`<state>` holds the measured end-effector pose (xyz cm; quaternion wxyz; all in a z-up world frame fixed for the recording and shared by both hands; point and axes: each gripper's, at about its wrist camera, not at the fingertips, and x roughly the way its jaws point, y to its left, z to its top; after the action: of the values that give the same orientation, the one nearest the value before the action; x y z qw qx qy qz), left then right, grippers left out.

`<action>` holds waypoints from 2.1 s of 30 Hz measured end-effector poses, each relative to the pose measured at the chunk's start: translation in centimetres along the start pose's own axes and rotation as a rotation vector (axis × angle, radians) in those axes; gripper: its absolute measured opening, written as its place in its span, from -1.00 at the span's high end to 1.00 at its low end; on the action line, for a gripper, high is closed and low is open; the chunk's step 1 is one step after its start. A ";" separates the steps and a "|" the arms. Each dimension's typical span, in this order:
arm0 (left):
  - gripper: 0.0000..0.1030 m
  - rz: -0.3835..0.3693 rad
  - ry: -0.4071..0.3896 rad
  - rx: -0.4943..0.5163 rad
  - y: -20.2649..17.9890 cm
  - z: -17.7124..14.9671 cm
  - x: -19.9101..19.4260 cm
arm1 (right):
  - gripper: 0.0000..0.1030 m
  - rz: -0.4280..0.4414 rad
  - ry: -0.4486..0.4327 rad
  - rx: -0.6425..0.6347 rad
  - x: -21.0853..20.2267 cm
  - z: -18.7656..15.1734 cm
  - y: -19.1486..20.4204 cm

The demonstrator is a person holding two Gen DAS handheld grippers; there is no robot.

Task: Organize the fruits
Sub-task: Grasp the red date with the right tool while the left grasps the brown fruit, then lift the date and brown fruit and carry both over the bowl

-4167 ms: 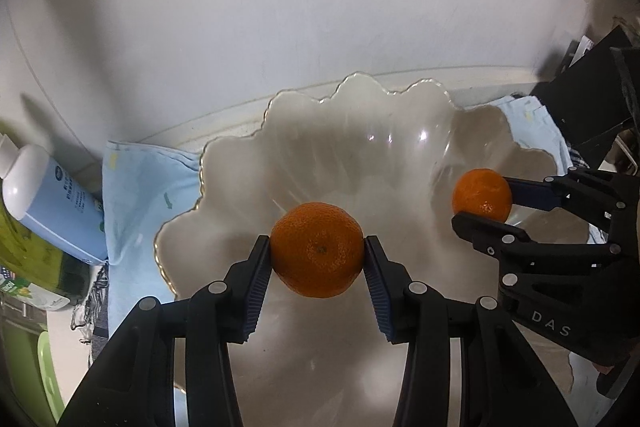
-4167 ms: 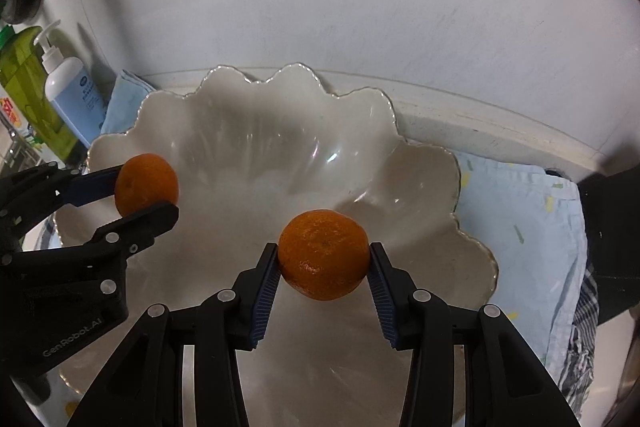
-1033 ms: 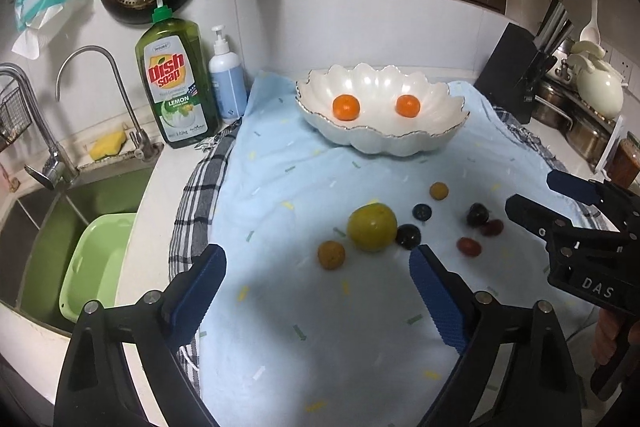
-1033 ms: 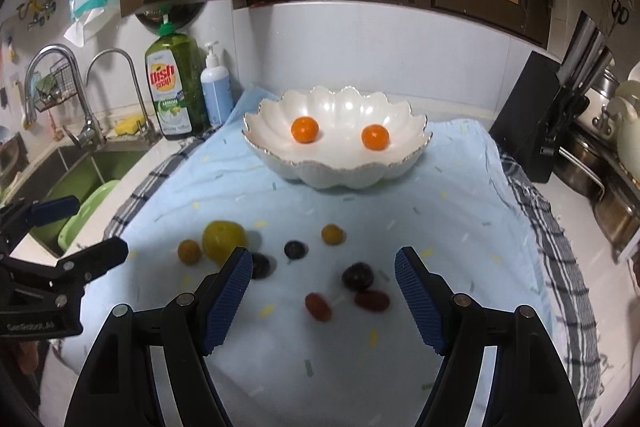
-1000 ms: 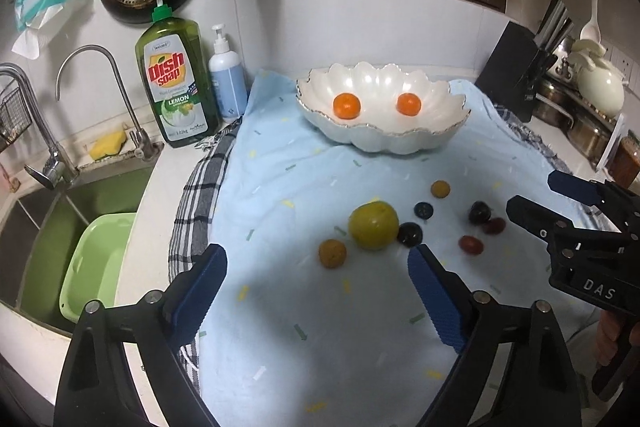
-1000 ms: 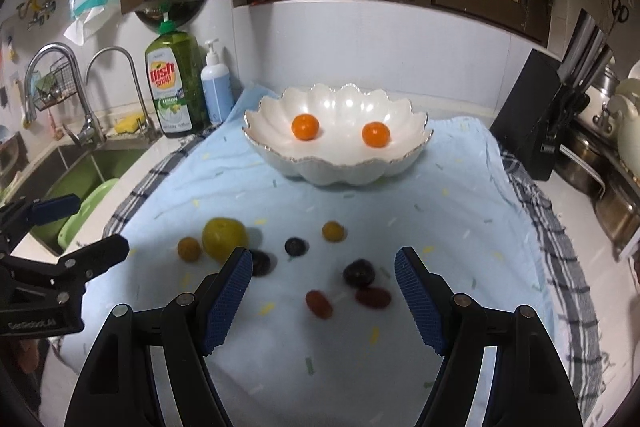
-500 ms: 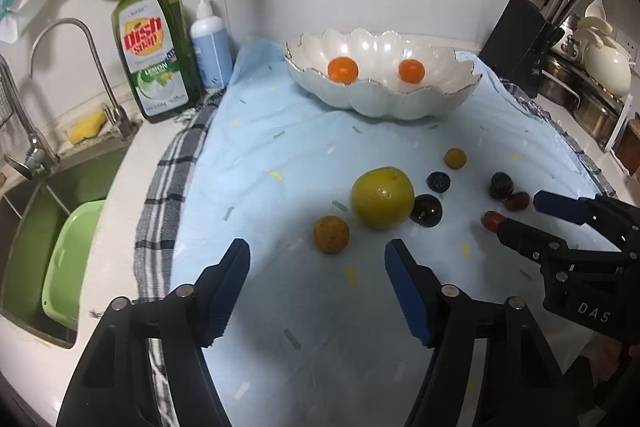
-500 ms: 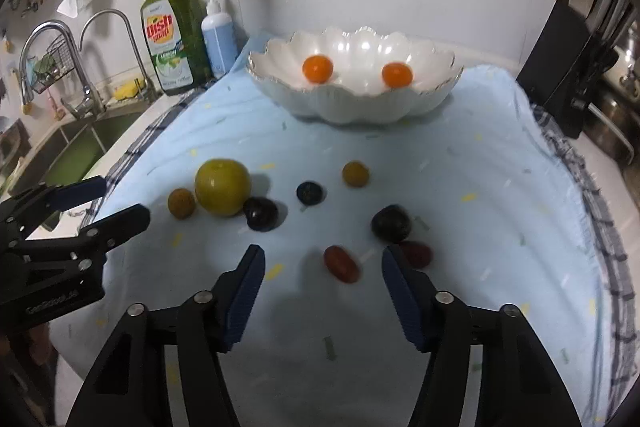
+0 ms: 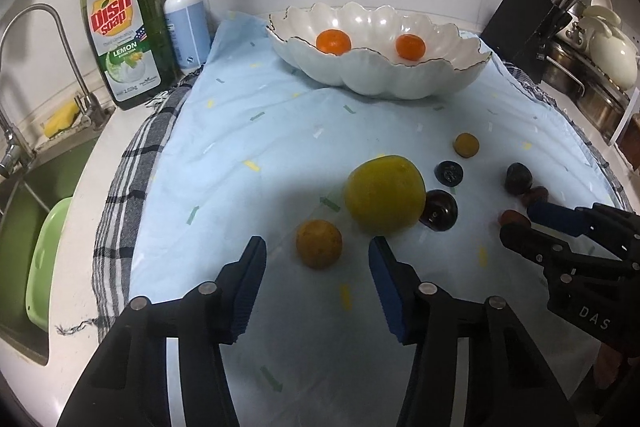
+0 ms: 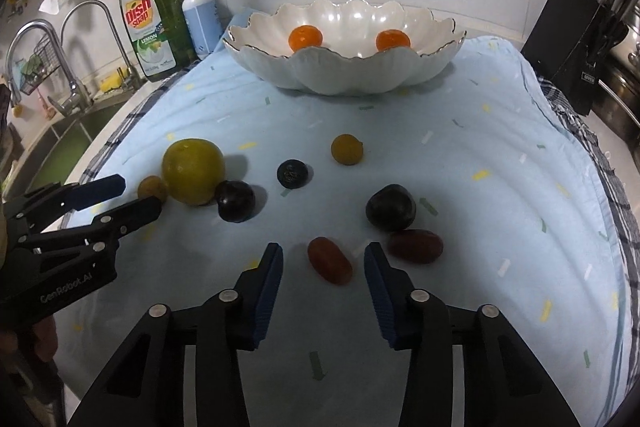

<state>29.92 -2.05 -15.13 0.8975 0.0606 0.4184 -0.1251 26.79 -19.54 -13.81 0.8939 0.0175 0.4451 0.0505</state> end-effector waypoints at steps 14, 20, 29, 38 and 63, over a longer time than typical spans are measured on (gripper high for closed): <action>0.49 0.000 0.027 -0.030 0.0 0.1 1.3 | 0.56 0.005 0.019 -0.009 0.7 0.1 -0.3; 0.49 0.001 0.022 -0.030 0.0 0.1 0.7 | 0.57 0.011 0.009 -0.015 0.2 0.1 -0.1; 0.50 0.005 -0.016 -0.025 -0.3 0.4 -1.7 | 0.57 0.028 -0.036 -0.022 -1.6 0.7 0.0; 0.50 0.001 -0.091 -0.025 -0.7 1.5 -4.8 | 0.57 0.038 -0.114 -0.032 -4.4 1.8 0.2; 0.50 -0.008 -0.318 0.024 -2.8 7.7 -9.6 | 0.57 0.015 -0.381 -0.047 -10.5 7.5 -1.5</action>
<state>28.89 -4.72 -2.85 0.9512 0.0491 0.2696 -0.1417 26.57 -22.07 -1.04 0.9618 0.0091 0.2662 0.0631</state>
